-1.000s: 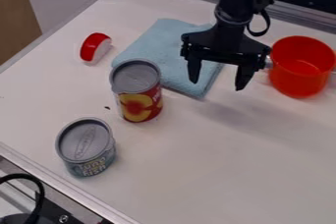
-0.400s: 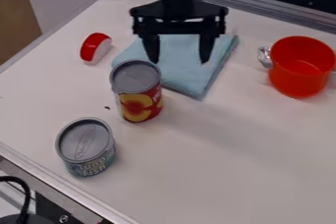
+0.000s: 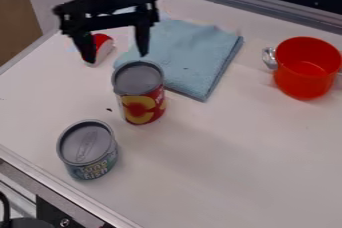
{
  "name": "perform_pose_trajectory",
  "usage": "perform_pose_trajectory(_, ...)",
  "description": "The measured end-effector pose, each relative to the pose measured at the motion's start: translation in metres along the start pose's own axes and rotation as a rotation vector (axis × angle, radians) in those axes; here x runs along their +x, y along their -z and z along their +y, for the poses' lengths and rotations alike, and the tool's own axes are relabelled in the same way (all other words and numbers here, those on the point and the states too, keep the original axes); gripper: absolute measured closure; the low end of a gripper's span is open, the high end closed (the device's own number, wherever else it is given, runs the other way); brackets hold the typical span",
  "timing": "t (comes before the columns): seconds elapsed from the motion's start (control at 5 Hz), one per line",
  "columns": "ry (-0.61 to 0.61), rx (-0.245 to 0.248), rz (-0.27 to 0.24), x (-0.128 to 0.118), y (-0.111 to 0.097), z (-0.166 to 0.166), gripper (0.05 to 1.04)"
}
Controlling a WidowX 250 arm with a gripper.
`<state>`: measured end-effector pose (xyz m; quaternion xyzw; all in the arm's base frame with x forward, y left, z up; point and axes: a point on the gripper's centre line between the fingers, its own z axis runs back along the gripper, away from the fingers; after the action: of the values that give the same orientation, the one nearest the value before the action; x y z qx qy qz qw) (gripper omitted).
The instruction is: Move the can to the right side of the table
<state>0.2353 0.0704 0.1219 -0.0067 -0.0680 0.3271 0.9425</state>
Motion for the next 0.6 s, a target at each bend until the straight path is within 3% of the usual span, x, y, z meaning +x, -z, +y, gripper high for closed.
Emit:
perform_pose_trajectory(0.4, -0.172, -0.011, -0.009, 0.005, 0.005, 0.062, 0.084)
perform_pose_trajectory(0.6, -0.223, 0.032, -0.014, -0.005, 0.022, 0.078, 0.084)
